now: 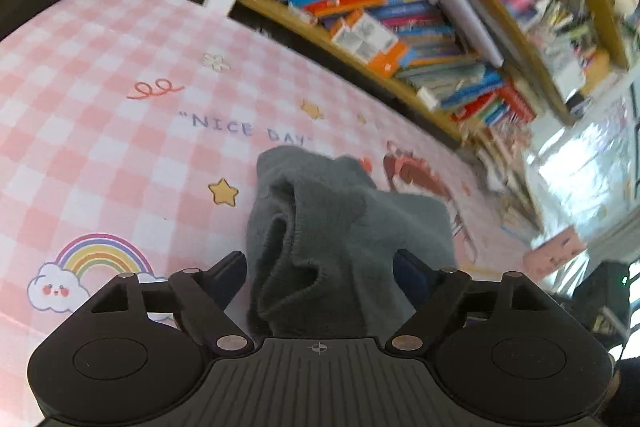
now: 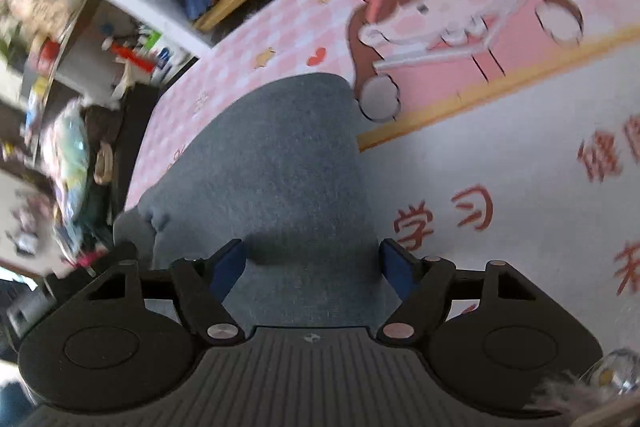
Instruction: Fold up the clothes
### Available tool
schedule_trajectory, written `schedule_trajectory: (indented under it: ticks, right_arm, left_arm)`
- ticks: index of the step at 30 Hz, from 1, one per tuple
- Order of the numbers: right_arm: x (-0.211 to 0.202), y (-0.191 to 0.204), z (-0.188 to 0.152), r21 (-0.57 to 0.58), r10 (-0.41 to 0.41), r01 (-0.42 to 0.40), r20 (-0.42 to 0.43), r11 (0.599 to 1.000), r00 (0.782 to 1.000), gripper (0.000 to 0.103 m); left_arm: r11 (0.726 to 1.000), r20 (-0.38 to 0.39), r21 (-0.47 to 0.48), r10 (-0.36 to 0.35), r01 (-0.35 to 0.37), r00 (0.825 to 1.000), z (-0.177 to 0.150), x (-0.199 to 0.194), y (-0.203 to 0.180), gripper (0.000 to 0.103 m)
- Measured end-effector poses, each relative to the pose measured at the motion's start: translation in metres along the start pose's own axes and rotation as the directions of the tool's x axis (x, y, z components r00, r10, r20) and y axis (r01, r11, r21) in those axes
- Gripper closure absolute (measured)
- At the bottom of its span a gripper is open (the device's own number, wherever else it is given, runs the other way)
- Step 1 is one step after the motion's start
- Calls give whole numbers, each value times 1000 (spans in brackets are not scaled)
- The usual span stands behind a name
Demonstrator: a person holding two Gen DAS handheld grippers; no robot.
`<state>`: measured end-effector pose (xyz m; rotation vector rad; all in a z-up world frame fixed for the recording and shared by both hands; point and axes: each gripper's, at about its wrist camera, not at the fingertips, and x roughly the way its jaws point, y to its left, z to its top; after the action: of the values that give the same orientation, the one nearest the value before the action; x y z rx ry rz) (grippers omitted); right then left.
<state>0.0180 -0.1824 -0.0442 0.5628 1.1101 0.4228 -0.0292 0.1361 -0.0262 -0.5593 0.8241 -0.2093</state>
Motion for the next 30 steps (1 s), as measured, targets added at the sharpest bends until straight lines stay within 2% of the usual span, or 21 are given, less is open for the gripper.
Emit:
schedule_trajectory:
  ticks: [6, 7, 10, 12, 15, 17, 22, 24, 30]
  right_arm:
    - [11, 7, 0, -33, -3, 2, -42, 999, 999, 29]
    - [12, 9, -1, -47, -7, 5, -44, 999, 999, 29]
    - [8, 17, -5, -130, -31, 28, -16, 991, 999, 43]
    - [1, 28, -10, -221, -43, 49, 29, 974, 999, 61]
    - [-9, 46, -18, -360, -55, 87, 98, 929, 994, 69]
    - [-12, 50, -21, -403, -58, 101, 119, 909, 991, 70]
    - [-6, 36, -14, -337, -62, 81, 66, 938, 996, 67]
    - [-5, 32, -12, -312, -61, 75, 53, 947, 997, 60]
    - [3, 17, -6, -203, -51, 52, 14, 978, 999, 48]
  left_arm:
    - [1000, -87, -12, 19, -20, 996, -3, 27, 2, 24]
    - [1000, -102, -25, 17, -20, 995, -4, 29, 3, 29]
    - [998, -102, -58, 5, -11, 995, -8, 30, 7, 42]
    - [999, -76, -35, -2, -1, 997, -8, 23, 1, 49]
    - [1000, -24, 19, -11, 12, 1000, -8, 12, -11, 51]
    - [999, -20, 33, -16, 17, 1000, -8, 10, -13, 51]
    - [1000, -64, 11, 3, -2, 998, -9, 17, -7, 47]
    - [1000, -77, -5, 7, -8, 997, -8, 20, -5, 45]
    - [1000, -90, -23, 6, -9, 996, -9, 27, -1, 40]
